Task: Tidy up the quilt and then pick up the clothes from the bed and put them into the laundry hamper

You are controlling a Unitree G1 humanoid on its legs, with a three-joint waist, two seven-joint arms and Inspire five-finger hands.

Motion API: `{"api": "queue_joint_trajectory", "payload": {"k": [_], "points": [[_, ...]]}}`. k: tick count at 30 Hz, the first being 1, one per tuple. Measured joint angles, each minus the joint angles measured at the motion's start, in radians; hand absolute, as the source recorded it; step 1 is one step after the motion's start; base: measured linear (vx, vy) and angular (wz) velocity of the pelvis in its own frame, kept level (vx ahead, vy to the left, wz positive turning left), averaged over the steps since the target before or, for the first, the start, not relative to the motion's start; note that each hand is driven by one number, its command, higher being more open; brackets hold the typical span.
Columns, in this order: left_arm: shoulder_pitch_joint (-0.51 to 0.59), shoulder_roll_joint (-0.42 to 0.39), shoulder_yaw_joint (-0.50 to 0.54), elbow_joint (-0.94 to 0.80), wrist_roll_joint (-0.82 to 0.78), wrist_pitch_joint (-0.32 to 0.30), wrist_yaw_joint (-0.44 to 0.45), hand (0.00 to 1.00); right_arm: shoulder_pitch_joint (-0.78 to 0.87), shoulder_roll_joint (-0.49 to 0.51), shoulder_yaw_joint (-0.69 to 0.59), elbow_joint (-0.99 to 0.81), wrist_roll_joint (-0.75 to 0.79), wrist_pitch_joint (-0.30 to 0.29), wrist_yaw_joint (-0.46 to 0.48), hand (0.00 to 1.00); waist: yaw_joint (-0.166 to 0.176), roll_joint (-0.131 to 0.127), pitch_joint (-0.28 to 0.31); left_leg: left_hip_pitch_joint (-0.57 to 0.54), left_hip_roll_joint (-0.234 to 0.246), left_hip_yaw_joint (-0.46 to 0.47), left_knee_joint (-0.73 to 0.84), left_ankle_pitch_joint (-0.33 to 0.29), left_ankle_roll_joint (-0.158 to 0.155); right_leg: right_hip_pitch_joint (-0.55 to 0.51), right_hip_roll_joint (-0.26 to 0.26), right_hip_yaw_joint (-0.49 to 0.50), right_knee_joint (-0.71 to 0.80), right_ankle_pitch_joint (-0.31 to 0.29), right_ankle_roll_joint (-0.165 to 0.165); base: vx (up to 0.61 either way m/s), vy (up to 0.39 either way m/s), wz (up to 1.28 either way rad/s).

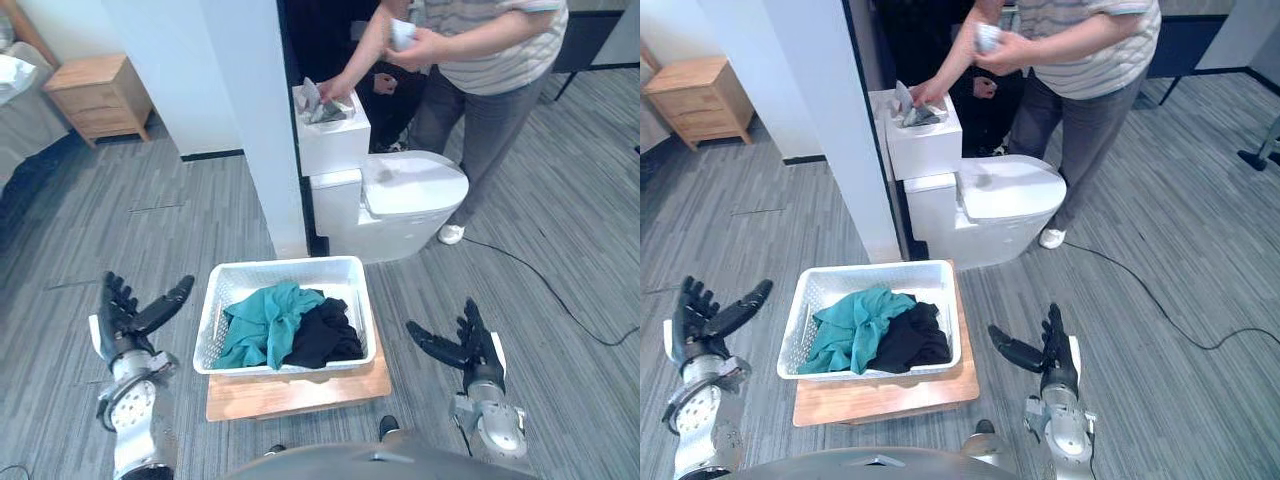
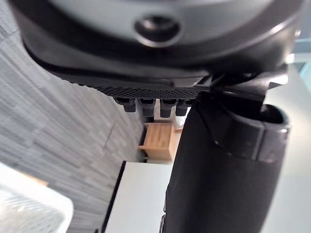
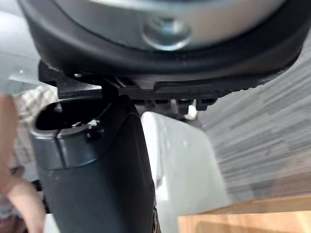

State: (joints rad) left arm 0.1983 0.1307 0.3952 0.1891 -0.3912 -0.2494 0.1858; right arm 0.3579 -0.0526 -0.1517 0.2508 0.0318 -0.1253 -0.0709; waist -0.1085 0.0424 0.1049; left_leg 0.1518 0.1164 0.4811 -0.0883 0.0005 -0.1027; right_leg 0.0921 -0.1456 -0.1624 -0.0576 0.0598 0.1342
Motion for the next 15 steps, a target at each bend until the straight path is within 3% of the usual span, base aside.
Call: {"api": "queue_joint_trajectory", "payload": {"k": [8,11,15], "points": [[0.048,-0.002,0.089,-0.029,-0.172,-0.061,-0.031,1.00,-0.004,0.004,-0.019,0.197,-0.029,0.040,-0.011,1.00,0.024,0.010,-0.012,0.001,0.003,-0.008,-0.001,-0.006,0.002,0.014,-0.003,-0.026,0.000,-0.005,-0.008,-0.02,-0.017,0.09],[0.079,-0.014,0.093,0.158,-0.205,-0.056,-0.061,1.00,-0.025,0.009,-0.047,0.272,-0.028,0.055,-0.033,1.00,0.031,0.010,-0.025,0.025,0.023,0.099,-0.001,-0.001,-0.001,0.028,-0.006,-0.030,0.000,-0.007,-0.010,0.01,-0.003,0.03],[0.089,-0.061,0.094,0.466,-0.209,0.012,-0.076,1.00,-0.042,0.028,-0.044,0.335,-0.027,0.069,-0.045,1.00,0.060,-0.017,-0.049,0.047,0.019,0.116,-0.001,0.007,-0.007,0.036,-0.010,-0.031,0.009,-0.025,-0.015,-0.01,-0.006,-0.09]]}}
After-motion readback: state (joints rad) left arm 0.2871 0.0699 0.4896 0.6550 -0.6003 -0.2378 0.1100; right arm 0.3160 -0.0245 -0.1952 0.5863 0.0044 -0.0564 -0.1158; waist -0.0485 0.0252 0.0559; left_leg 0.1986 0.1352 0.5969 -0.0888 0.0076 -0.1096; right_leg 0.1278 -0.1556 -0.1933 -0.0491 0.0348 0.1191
